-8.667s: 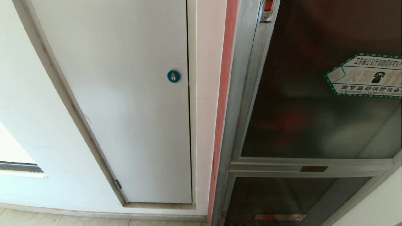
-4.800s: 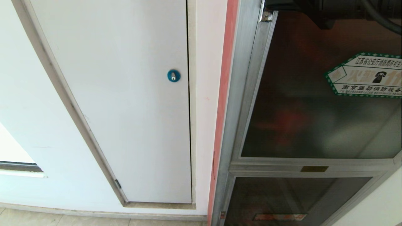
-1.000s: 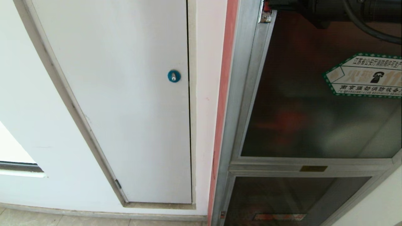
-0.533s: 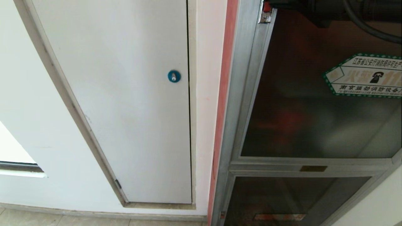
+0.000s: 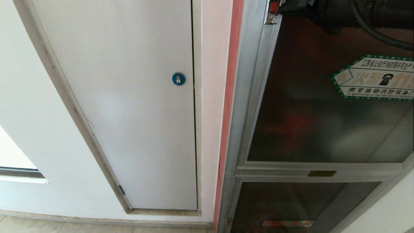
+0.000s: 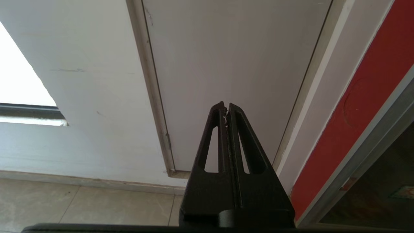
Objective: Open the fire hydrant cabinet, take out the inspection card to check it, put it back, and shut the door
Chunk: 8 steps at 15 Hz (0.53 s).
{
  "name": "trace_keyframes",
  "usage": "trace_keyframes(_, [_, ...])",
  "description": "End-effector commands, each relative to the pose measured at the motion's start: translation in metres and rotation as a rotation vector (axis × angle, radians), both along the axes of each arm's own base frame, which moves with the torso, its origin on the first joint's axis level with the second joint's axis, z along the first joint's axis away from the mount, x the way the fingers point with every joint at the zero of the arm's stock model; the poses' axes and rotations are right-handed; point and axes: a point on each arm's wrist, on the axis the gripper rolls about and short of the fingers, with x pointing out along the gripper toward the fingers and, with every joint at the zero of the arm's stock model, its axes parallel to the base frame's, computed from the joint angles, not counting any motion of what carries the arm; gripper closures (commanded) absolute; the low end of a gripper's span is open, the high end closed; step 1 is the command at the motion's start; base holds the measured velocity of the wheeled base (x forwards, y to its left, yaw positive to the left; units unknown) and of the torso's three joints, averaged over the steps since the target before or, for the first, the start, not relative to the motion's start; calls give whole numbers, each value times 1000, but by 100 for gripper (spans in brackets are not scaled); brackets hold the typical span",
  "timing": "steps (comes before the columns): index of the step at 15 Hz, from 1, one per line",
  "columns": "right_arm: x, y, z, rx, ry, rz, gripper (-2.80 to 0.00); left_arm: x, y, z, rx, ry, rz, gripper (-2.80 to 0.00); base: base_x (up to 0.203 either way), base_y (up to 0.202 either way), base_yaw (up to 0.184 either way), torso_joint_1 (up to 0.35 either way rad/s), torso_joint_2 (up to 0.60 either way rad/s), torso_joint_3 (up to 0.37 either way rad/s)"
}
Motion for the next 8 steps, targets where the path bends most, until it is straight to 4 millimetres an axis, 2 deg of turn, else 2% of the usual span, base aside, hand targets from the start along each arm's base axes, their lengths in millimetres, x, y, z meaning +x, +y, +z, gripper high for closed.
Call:
trace_keyframes(1, [2,2,-2,-2,7,6,0,2,0,-5,-1,22,1,0,0,0,0,0,0,0])
trace_keyframes(8, [-4,7,-4,-6,15,35,0,2,0,-6,-1,22,1,0,0,0,0,0,0,0])
